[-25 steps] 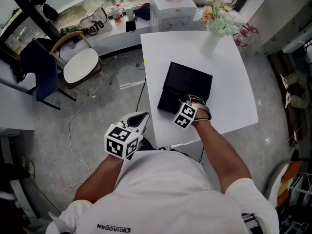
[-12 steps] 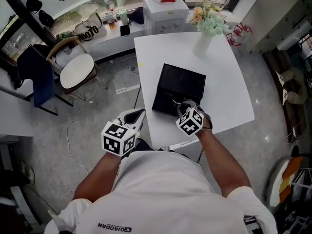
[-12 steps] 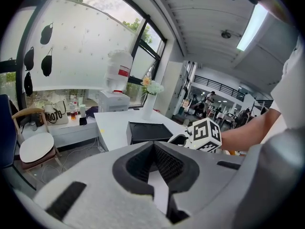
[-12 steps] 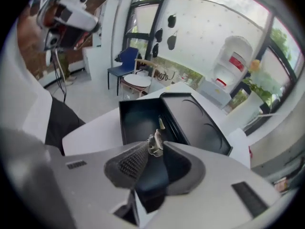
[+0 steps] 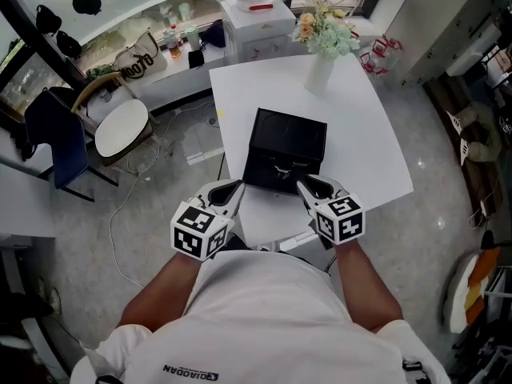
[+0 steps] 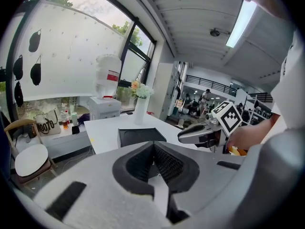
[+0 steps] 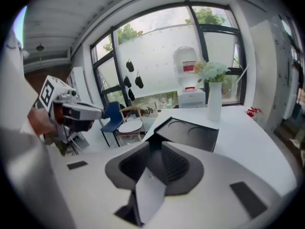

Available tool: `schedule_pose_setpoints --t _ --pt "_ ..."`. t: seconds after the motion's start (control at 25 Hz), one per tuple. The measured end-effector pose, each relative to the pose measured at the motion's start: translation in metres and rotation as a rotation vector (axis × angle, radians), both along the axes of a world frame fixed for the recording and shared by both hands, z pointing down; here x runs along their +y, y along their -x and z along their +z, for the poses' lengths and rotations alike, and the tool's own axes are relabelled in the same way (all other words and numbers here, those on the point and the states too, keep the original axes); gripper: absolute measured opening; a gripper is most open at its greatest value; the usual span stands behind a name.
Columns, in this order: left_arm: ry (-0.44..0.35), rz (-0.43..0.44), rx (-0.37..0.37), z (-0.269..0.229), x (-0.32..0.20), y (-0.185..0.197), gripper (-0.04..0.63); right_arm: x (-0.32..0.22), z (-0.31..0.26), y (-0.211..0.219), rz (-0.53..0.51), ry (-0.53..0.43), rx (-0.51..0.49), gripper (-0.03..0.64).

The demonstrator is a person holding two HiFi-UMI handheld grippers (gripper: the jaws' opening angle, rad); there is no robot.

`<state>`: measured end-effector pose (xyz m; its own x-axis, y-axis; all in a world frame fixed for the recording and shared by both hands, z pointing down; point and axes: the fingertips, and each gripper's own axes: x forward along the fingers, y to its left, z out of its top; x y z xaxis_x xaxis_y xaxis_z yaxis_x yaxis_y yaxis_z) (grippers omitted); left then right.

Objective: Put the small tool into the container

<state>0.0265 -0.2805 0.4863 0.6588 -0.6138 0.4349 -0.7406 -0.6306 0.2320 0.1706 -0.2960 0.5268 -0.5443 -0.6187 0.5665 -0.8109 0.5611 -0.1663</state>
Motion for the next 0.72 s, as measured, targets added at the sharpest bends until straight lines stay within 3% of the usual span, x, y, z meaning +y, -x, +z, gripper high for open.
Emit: schedule_pose_setpoints --t 0.12,0.28,0.72 --pt "-0.015 0.017 0.001 -0.006 0.001 -0.006 0.009 0.008 -0.026 -0.009 0.066 -0.031 -0.122 0.073" --pt "-0.03 0.048 0.0 -0.013 0.003 -0.014 0.009 0.021 -0.046 -0.023 0.129 -0.06 -0.209 0.06" --pt "-0.059 0.103 0.024 -0.031 0.008 -0.034 0.009 0.05 -0.06 -0.032 0.172 -0.097 -0.255 0.029"
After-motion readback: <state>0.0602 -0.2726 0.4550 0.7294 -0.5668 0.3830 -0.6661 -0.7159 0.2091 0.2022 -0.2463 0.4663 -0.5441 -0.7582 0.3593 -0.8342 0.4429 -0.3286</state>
